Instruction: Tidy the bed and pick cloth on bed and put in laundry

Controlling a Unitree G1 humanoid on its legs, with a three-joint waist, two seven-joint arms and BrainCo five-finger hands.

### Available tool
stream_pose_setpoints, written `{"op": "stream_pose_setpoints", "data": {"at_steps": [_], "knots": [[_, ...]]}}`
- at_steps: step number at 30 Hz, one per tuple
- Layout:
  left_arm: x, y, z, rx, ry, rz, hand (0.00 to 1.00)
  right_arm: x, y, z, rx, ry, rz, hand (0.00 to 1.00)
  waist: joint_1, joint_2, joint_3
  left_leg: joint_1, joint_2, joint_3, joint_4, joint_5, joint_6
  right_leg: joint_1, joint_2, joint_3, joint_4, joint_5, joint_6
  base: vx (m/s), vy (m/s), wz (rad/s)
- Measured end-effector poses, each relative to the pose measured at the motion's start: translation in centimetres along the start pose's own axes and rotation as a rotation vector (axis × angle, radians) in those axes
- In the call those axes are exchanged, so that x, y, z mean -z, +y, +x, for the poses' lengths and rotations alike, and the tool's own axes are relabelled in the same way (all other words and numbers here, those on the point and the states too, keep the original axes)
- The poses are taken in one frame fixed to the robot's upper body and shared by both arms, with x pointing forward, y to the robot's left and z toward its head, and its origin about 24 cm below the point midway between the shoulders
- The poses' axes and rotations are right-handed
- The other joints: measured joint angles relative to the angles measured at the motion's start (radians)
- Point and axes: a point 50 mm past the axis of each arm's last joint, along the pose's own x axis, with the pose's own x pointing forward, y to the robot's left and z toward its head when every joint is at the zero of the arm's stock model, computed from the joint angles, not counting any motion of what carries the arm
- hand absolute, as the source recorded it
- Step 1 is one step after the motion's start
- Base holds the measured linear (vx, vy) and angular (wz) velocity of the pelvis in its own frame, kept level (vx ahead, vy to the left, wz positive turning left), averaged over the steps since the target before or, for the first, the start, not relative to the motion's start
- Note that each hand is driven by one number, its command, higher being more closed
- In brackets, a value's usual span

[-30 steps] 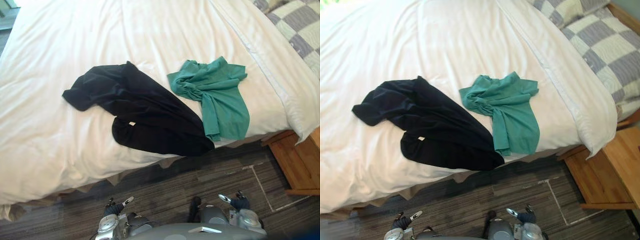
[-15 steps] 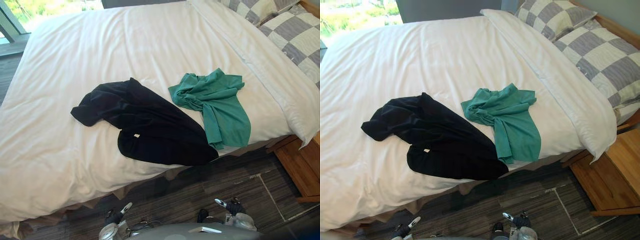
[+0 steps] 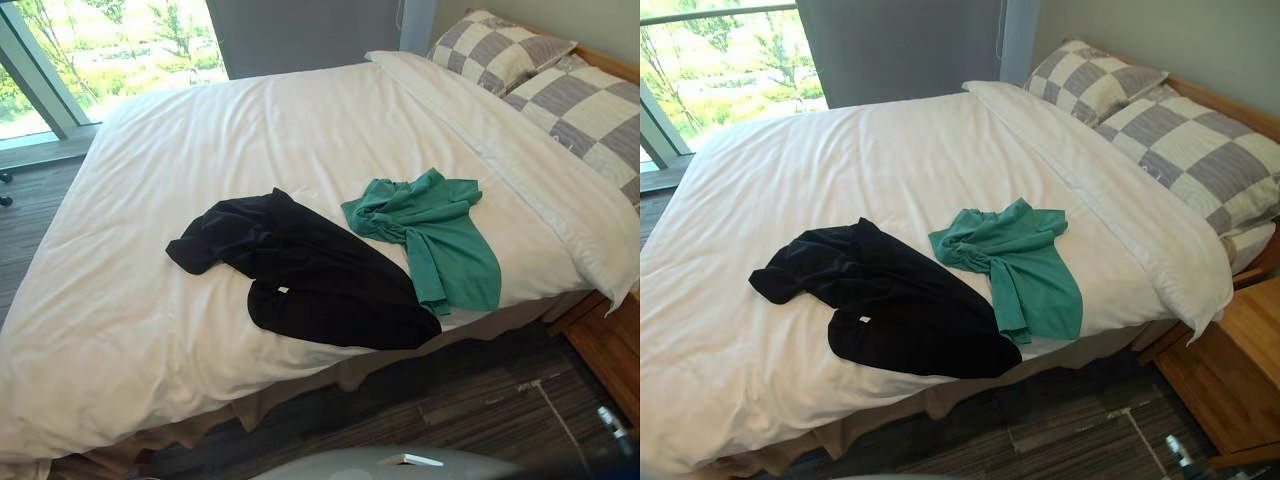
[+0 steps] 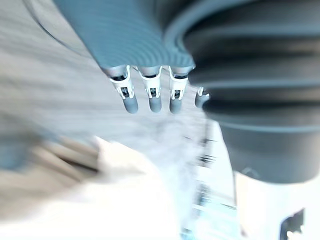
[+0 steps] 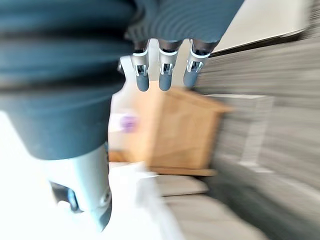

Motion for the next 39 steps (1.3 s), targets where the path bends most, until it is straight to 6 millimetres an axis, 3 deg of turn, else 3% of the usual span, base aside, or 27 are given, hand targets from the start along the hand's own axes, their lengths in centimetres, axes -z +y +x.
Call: {"op": "stream_pose_setpoints", "data": {"at_steps": [3, 6, 9, 12, 15, 18, 24, 26, 28, 31, 36, 39], "knots": [[-5.0, -6.0, -0.6, 0.227, -0.237, 0.031, 0.0, -3.7, 1.1, 0.8, -0.027, -0.165, -0.021, 0.0, 0.006, -0.009, -0.001, -0.015, -0.001, -0.021, 0.012, 0.0, 0.0, -0.004, -0.001, -0.008, 0.0, -0.001, 0.0, 0.01, -0.033, 0.1], [-9.8, -12.0, -3.1, 0.445, -0.494, 0.033, 0.0, -6.8, 2.3, 1.4, -0.067, -0.303, -0.065, 0.0, 0.008, -0.001, 0.004, -0.022, -0.004, -0.039, 0.015, 0.003, 0.005, -0.005, -0.003, -0.011, 0.001, -0.002, 0.0, 0.0, -0.024, 0.09], [-11.7, -16.1, -6.5, 0.616, -0.641, -0.007, 0.0, -10.0, 3.4, 1.7, -0.117, -0.438, -0.107, 0.0, 0.004, 0.019, 0.017, -0.02, -0.006, -0.049, 0.015, 0.003, 0.007, -0.006, -0.007, -0.001, 0.008, -0.006, -0.002, -0.01, -0.011, 0.03], [-11.4, -19.0, -9.1, 0.744, -0.712, 0.05, 0.0, -11.9, 4.9, 1.4, -0.179, -0.528, -0.154, 0.0, -0.013, 0.044, 0.037, -0.019, -0.006, -0.049, 0.021, 0.003, 0.011, -0.011, -0.007, 0.007, 0.01, -0.006, -0.002, -0.03, -0.017, -0.05], [-9.8, -21.4, -11.7, 0.874, -0.781, 0.217, 0.0, -13.3, 6.8, 0.8, -0.244, -0.594, -0.172, 0.0, -0.025, 0.052, 0.046, -0.015, -0.002, -0.047, 0.029, 0.002, 0.012, -0.015, -0.004, 0.026, 0.01, -0.006, -0.002, -0.04, -0.028, -0.15], [-7.7, -23.1, -13.4, 0.979, -0.805, 0.404, 0.0, -15.3, 8.8, -0.3, -0.324, -0.698, -0.197, 0.0, -0.041, 0.055, 0.078, -0.003, -0.001, -0.045, 0.029, -0.002, 0.019, -0.024, -0.001, 0.06, 0.016, -0.004, -0.002, -0.06, -0.021, -0.31], [-5.2, -25.7, -16.3, 1.118, -0.843, 0.587, 0.0, -17.5, 10.8, -1.8, -0.421, -0.824, -0.228, 0.0, -0.077, 0.071, 0.127, -0.04, -0.008, -0.044, 0.029, -0.001, 0.021, -0.085, -0.005, 0.091, 0.022, 0.014, 0.004, -0.04, -0.015, -0.16], [-5.2, -26.7, -17.4, 1.141, -0.88, 0.59, 0.0, -18.0, 11.1, -2.2, -0.434, -0.848, -0.221, 0.0, -0.083, 0.081, 0.157, -0.043, -0.015, -0.043, 0.029, 0.005, 0.03, -0.097, -0.01, 0.102, 0.028, 0.017, 0.005, -0.03, -0.009, -0.11], [-5.5, -27.9, -18.5, 1.149, -0.932, 0.62, 0.0, -19.1, 11.7, -2.7, -0.461, -0.903, -0.233, 0.0, -0.102, 0.109, 0.178, -0.074, -0.021, -0.043, 0.029, 0.009, 0.035, -0.136, -0.017, 0.109, 0.035, 0.021, 0.007, -0.05, -0.013, -0.09], [-6.5, -29.8, -20.6, 1.17, -1.009, 0.601, 0.0, -20.0, 12.1, -3.4, -0.473, -0.947, -0.217, 0.0, -0.104, 0.119, 0.224, -0.102, -0.027, -0.042, 0.03, 0.023, 0.051, -0.178, -0.024, 0.122, 0.054, 0.024, 0.007, -0.06, -0.022, -0.1], [-7.4, -32.5, -22.8, 1.196, -1.041, 0.577, 0.0, -22.2, 13.9, -6.1, -0.536, -1.077, -0.153, 0.0, -0.11, 0.112, 0.302, -0.155, -0.03, -0.015, 0.048, 0.033, 0.057, -0.275, -0.031, 0.165, 0.117, 0.022, 0.004, -0.08, -0.023, -0.17], [-7.1, -33.3, -23.1, 1.187, -1.04, 0.631, 0.0, -22.4, 14.2, -7.1, -0.552, -1.107, -0.126, 0.0, -0.114, 0.1, 0.329, -0.192, -0.028, -0.012, 0.067, 0.033, 0.057, -0.331, -0.036, 0.175, 0.163, 0.008, -0.006, -0.05, -0.018, -0.08]]}}
